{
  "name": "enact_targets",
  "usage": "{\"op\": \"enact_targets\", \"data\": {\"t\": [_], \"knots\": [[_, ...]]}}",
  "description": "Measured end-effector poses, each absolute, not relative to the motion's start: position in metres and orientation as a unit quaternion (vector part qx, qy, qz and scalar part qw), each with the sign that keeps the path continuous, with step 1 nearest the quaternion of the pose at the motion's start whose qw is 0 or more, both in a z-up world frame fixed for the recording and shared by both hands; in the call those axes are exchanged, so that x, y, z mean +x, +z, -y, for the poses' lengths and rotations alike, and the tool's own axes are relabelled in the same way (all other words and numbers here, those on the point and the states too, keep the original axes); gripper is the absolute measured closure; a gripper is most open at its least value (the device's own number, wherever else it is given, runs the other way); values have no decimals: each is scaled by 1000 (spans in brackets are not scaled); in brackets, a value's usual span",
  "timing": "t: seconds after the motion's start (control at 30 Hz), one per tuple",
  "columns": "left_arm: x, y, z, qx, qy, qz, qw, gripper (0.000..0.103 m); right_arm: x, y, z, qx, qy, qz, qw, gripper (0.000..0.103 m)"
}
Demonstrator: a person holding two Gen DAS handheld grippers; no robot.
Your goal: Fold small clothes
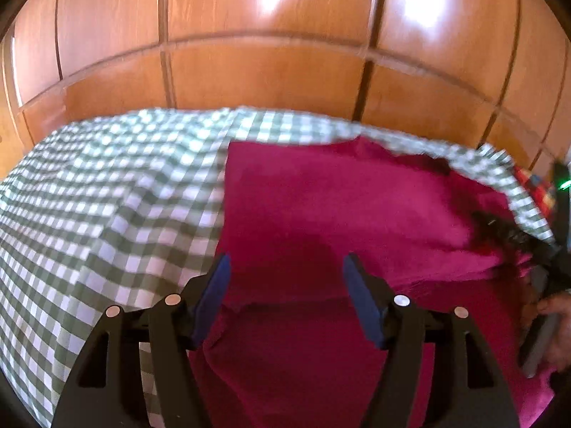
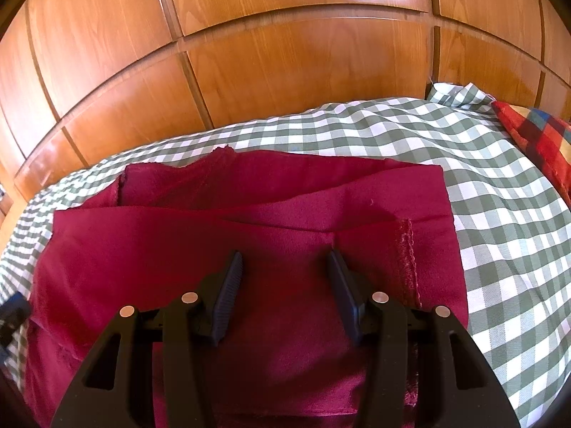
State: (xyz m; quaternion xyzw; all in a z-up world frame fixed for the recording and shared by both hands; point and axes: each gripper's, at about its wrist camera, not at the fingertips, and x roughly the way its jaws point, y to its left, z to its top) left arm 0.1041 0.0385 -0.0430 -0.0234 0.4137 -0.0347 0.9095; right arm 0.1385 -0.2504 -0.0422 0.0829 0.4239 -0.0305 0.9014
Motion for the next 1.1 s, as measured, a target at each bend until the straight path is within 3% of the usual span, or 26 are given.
{"op": "enact_targets", "data": {"t": [0.1, 0.23, 0.27, 0.6, 0.73, 1.1], "knots": [[113, -65, -46, -37, -24, -446, 894, 29, 140, -39, 248, 75, -35, -434, 897, 53], [110, -62, -57, -59, -21, -450, 891, 28, 130, -27, 244, 75, -25, -453, 888, 23], [106, -61, -60, -59, -22, -450, 891, 29, 125, -25, 244, 77, -22, -454, 887, 23], [38, -52, -92, -75, -77, -460, 882, 32, 37, -16, 280, 106, 5, -484, 869, 23], [-9, -52, -100, -81, -110, -467, 873, 40, -10, -20, 291, 102, 20, -514, 852, 23], [-108, -50, -118, -93, -124, -503, 850, 52, -149, -24, 283, 116, 71, -577, 806, 51]]}}
